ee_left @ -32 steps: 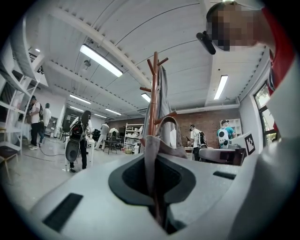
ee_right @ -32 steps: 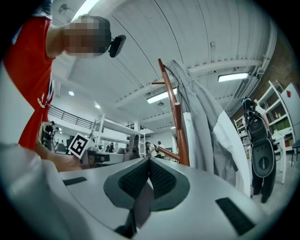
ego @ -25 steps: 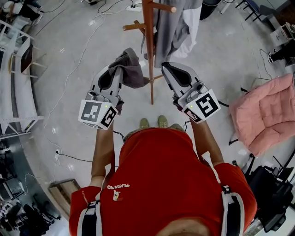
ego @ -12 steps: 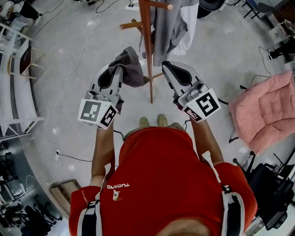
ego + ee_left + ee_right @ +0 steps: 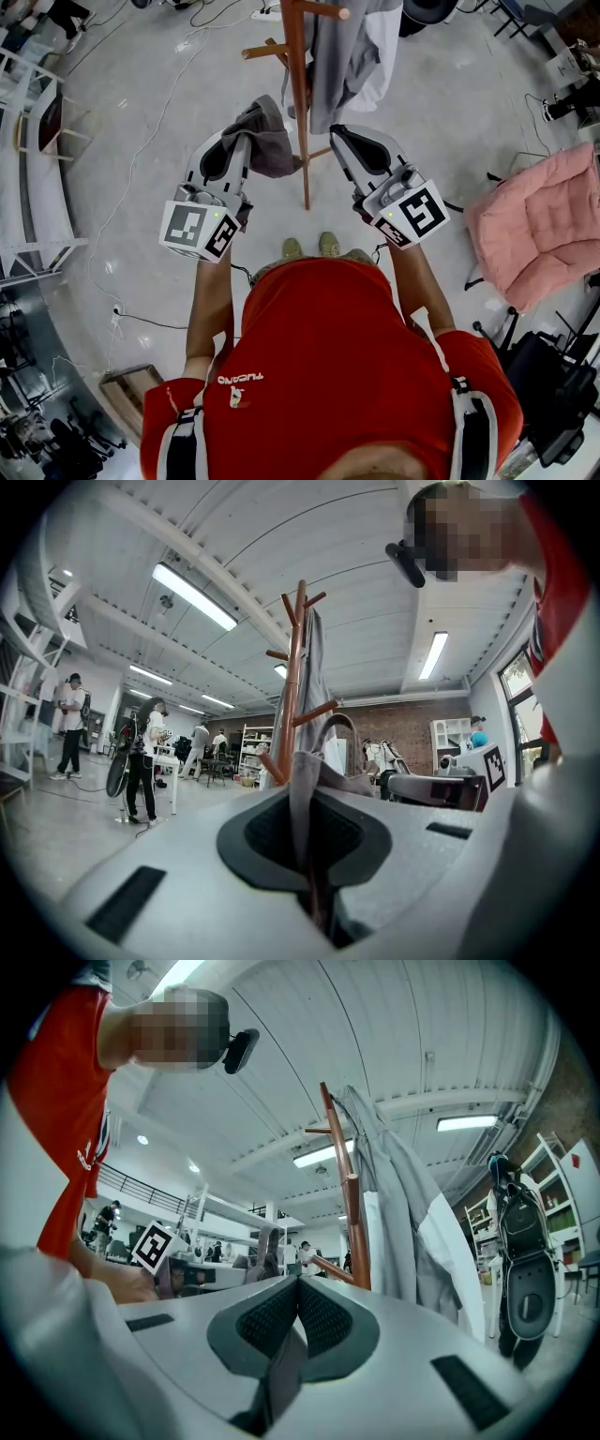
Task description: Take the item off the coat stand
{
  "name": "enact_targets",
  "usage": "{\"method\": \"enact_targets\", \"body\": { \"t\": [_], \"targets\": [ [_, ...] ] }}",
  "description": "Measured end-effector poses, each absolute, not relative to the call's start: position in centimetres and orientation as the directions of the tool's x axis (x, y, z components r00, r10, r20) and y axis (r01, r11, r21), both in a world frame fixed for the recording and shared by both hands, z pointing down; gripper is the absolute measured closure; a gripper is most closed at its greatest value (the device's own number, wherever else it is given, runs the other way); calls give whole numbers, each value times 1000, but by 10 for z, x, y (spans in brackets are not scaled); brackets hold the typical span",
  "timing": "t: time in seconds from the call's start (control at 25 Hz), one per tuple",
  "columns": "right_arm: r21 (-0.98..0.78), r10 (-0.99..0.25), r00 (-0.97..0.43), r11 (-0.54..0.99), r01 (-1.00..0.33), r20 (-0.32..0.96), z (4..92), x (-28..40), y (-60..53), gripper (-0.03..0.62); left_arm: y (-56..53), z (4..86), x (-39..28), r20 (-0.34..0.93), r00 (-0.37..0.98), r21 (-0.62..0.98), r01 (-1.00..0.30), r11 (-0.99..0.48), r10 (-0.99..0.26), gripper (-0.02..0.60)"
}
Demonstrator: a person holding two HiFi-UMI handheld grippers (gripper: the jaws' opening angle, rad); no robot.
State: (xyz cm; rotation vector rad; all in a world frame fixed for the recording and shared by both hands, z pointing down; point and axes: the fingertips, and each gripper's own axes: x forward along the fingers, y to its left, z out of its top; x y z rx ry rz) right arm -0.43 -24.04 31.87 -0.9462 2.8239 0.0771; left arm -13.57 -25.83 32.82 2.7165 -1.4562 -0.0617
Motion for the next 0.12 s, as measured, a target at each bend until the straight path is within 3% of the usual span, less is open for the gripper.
{"method": "enact_targets", "body": {
  "t": [0.12],
  "targets": [
    [-3, -594, -787, 798, -602, -167, 319, -4, -240, 574, -258, 330, -136, -6, 553, 73, -831, -552, -833, 565]
  ]
}}
